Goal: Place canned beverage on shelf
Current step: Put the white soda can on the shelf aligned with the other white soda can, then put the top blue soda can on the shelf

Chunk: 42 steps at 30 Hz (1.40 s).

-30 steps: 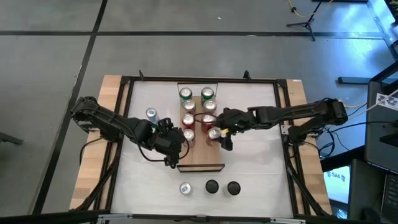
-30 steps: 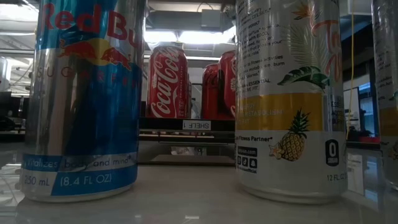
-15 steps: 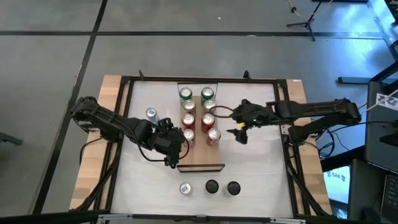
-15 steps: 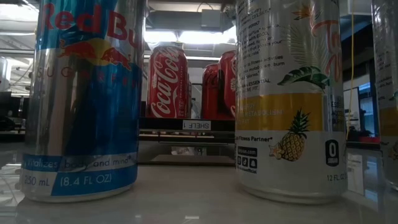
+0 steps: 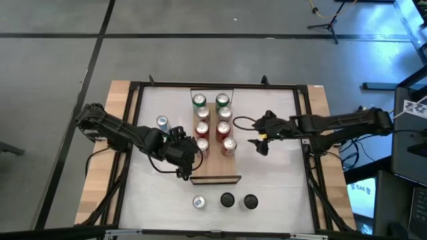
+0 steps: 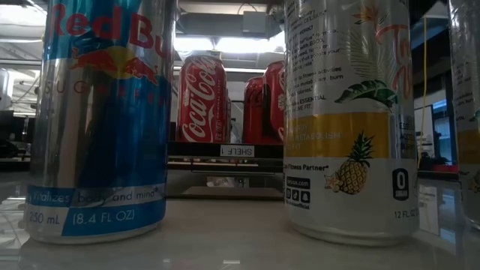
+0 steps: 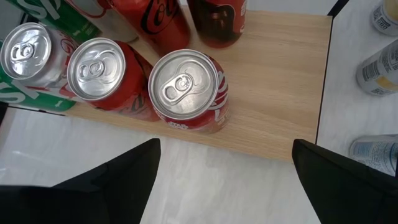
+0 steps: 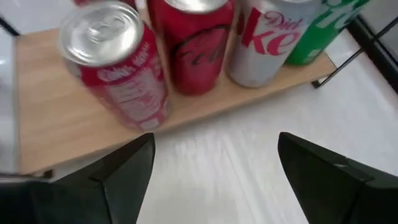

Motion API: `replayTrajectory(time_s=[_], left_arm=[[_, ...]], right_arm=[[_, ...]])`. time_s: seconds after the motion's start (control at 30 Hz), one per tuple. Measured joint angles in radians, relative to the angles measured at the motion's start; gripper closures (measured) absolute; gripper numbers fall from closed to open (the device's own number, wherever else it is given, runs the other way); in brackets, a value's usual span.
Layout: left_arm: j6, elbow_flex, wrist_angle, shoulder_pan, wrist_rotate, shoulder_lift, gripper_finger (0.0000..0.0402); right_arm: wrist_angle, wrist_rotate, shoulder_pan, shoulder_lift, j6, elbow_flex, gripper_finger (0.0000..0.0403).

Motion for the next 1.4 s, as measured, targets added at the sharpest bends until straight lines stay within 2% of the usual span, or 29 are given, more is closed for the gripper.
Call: replayTrajectory(time_s=[0.33,0.87,1.23,1.4], left_arm=[[-0.001,0.0,0.001,0.0,0.0,0.0,0.0049],[0.0,0.0,0.0,0.0,0.0,0.0,0.0049],[0.0,0.0,-0.013,0.003,-0.041,-0.008,0.0049],[-0.005,0.0,-0.051,0.059,-0.046,-0.059,0.0049]], right_arm=[[0.286,-0.045,0.0,0.068,0.048,-0.159,0.0068],[0.563,-0.104,0.0,0.283,0.053,-0.171,0.0068],[0.508,-0.105,0.0,0.272,0.053,-0.171,0.0068],[0.463,-0.104,0.0,0.223,0.053,-0.171,0.0068]])
